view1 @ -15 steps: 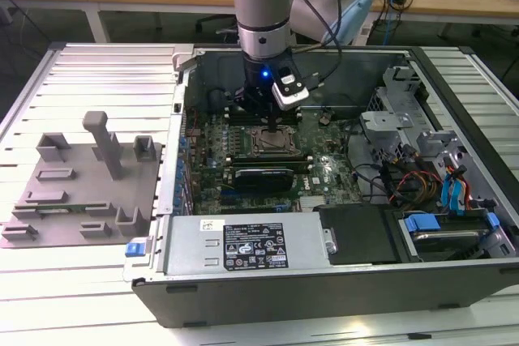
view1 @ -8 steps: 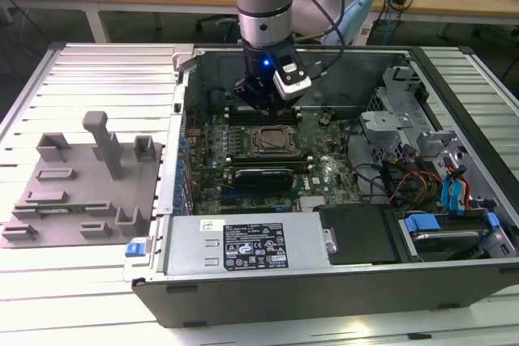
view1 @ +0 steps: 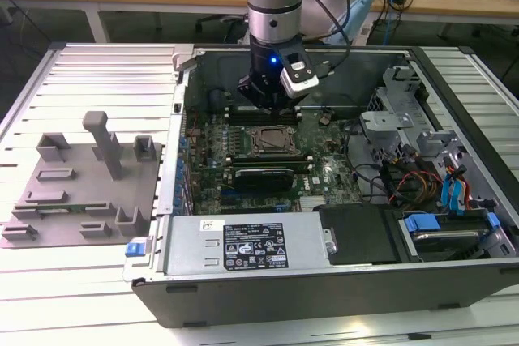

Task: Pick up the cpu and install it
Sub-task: 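Install the first cpu locking lever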

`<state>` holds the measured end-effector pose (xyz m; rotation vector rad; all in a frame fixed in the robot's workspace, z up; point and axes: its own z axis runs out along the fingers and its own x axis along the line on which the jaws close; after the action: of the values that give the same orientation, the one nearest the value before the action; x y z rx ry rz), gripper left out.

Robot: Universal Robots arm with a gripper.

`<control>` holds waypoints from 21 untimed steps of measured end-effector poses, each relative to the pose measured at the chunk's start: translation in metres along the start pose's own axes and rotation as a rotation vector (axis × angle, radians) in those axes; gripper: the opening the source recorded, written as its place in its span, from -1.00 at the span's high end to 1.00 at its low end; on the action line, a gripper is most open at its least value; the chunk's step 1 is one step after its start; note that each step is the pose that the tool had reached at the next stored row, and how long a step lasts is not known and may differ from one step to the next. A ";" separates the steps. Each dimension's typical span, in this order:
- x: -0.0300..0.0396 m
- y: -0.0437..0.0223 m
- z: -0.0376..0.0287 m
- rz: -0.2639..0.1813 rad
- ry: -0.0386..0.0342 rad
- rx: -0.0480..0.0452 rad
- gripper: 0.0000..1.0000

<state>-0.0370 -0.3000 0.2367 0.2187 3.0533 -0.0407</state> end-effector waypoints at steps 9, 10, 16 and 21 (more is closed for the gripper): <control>-0.0034 -0.0035 0.0047 -0.119 0.0082 -0.0077 0.79; -0.0036 -0.0049 0.0047 -0.120 0.0083 -0.0078 0.79; -0.0060 -0.0220 0.0053 -0.121 0.0105 -0.0077 0.79; -0.0066 -0.0230 0.0054 -0.121 0.0117 -0.0076 0.79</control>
<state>-0.0334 -0.3239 0.2323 0.0332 3.0739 -0.0353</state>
